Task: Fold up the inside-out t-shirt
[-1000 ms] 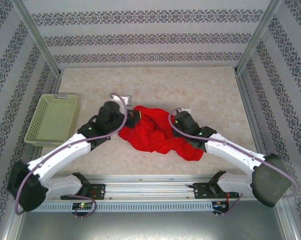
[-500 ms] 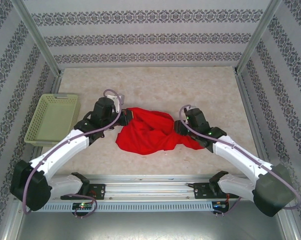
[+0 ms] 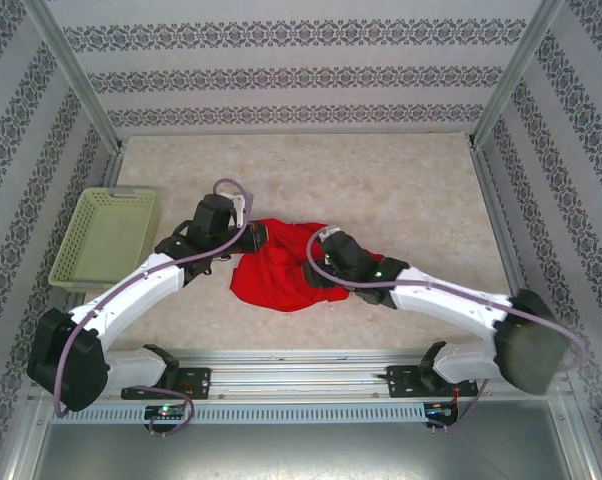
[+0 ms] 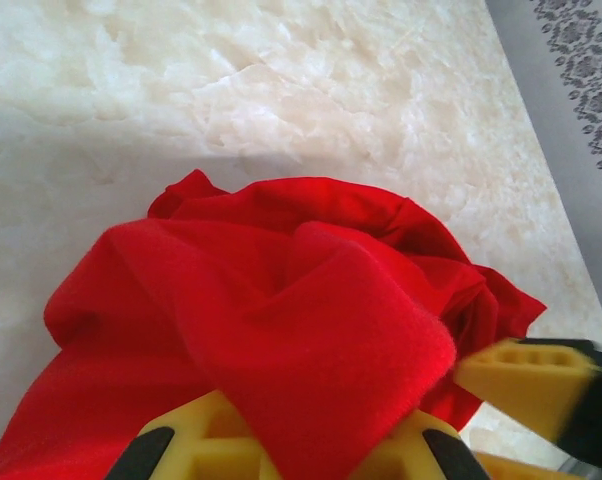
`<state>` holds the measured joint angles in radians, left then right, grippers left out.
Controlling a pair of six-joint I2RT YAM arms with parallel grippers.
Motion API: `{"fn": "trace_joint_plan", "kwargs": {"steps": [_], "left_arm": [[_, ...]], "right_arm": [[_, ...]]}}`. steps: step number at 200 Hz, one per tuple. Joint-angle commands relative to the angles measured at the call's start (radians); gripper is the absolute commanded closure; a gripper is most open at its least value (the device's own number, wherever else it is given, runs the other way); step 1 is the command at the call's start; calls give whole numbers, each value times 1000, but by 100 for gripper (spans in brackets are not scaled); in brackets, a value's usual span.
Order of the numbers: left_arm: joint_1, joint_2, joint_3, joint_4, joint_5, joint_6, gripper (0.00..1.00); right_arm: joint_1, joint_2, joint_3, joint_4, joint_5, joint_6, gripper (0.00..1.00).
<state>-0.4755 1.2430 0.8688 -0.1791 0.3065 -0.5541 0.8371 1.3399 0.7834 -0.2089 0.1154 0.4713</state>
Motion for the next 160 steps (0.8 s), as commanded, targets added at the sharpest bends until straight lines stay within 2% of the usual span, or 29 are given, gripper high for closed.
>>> {"fn": "trace_joint_plan", "kwargs": {"steps": [1, 30, 49, 56, 93, 111, 138, 150, 160], "left_arm": [[10, -50, 34, -8, 40, 18, 100], [10, -75, 20, 10, 85, 13, 100], [10, -92, 6, 24, 97, 11, 100], [12, -97, 7, 18, 91, 15, 100], [20, -112, 12, -33, 12, 44, 100], [41, -90, 20, -62, -35, 41, 100], [81, 38, 86, -187, -148, 58, 100], [93, 110, 123, -232, -167, 62, 89], [94, 184, 200, -325, -139, 79, 80]], "right_arm": [[-43, 93, 82, 56, 26, -12, 40], [-91, 241, 179, 62, 12, -39, 40], [-106, 319, 231, 56, -20, -50, 47], [-107, 333, 244, 53, -19, -56, 52], [-107, 280, 271, 3, 20, -86, 100], [-106, 196, 272, -38, 5, -91, 100], [-96, 21, 262, -56, -114, -72, 100], [-95, -51, 251, -38, -170, -47, 100], [-97, -108, 247, -32, -197, -17, 100]]}}
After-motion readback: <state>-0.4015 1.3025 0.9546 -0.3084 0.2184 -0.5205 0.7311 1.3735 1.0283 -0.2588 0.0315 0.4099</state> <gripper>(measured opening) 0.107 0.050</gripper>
